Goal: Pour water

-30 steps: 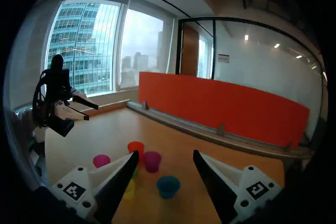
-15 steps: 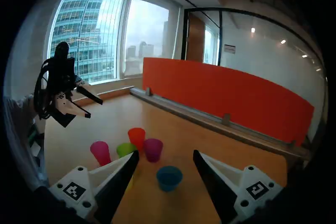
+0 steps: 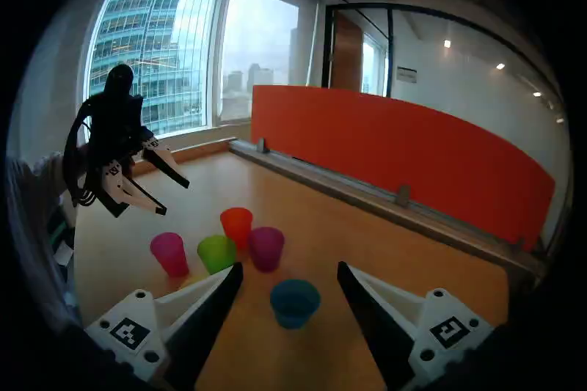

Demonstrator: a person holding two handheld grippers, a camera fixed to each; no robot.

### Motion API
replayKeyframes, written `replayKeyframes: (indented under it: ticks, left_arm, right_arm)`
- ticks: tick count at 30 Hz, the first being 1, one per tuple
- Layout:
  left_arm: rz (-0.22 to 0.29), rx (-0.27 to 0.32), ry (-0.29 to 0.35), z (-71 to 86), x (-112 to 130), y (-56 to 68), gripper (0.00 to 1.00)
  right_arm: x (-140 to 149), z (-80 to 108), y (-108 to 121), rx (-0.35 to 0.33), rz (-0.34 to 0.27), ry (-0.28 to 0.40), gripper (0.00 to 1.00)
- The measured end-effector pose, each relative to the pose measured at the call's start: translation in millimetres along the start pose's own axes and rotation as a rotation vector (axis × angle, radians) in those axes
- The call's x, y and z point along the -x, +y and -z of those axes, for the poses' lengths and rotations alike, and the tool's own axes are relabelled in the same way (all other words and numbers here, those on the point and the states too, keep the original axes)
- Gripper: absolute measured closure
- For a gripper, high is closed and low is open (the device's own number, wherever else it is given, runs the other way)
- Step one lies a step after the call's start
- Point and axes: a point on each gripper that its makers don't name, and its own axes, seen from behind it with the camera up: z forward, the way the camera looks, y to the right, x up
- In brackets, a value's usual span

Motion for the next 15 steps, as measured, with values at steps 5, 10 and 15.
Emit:
replayKeyframes:
  ticks: [5, 10, 15]
  left_arm:
    - [-0.009, 0.020, -0.042, -13.3, 10, 3.4, 0.01]
    - [-0.017, 0.036, -0.078, -25.3, 18, 7.1, 0.01]
    - [-0.020, 0.056, -0.108, -33.5, 24, 10.6, 0.01]
  right_arm:
    - [9, -6.7, 3, -0.002, 0.001, -0.012, 0.00]
    - [14, -12.9, 4, -0.007, 0.003, -0.020, 0.00]
    - [17, -17.3, 4, -0.012, 0.007, -0.026, 0.00]
